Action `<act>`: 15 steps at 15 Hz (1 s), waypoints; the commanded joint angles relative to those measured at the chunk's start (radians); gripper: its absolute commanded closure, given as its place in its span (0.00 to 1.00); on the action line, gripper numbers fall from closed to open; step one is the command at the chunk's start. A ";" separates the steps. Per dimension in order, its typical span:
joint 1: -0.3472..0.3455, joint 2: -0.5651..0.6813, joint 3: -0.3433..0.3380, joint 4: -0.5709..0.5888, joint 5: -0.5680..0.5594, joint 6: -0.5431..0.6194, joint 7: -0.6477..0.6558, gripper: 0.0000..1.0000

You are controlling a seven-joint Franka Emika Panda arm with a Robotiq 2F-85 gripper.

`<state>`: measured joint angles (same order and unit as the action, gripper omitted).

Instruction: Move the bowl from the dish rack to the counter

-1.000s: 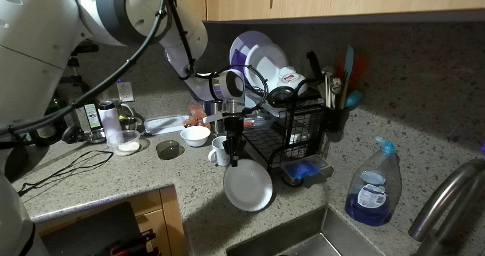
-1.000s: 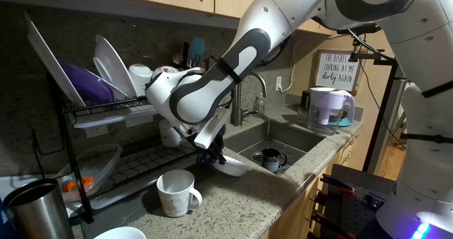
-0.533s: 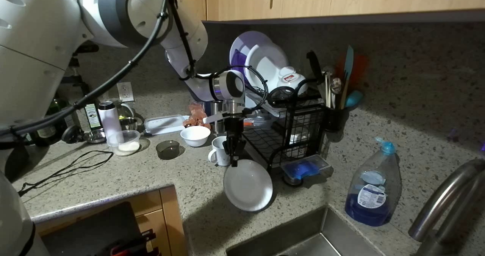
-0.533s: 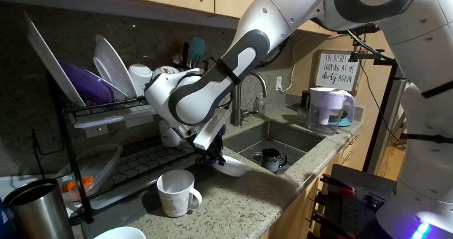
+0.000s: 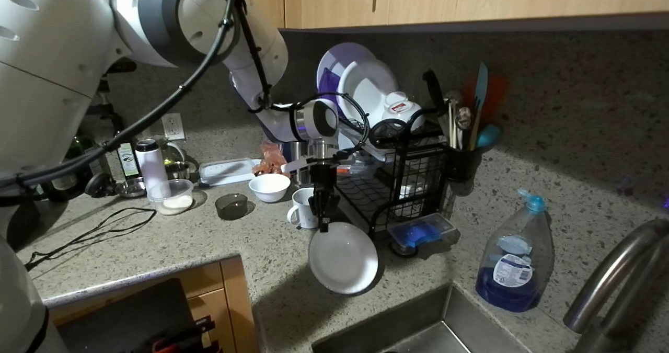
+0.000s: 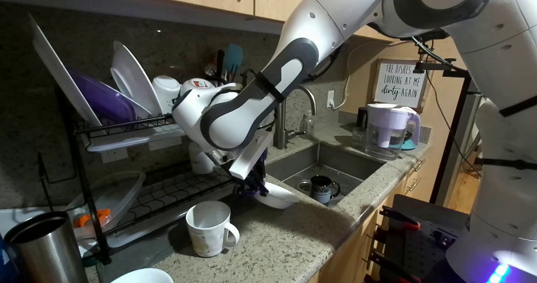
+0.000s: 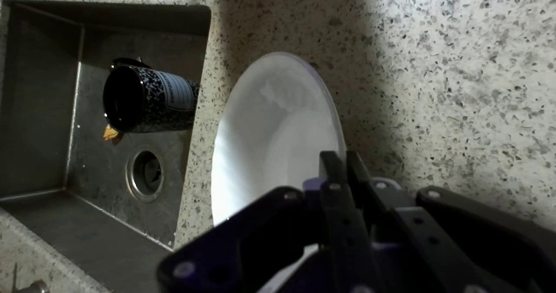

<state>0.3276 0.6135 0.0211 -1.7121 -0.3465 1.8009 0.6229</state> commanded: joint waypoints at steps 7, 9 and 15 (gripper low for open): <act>0.007 0.053 -0.022 0.031 -0.011 -0.014 0.054 0.96; 0.006 0.061 -0.027 0.039 -0.014 -0.025 0.055 0.96; 0.007 0.102 -0.038 0.071 -0.033 -0.065 0.053 0.96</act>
<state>0.3279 0.6667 -0.0071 -1.6774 -0.3690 1.7511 0.6613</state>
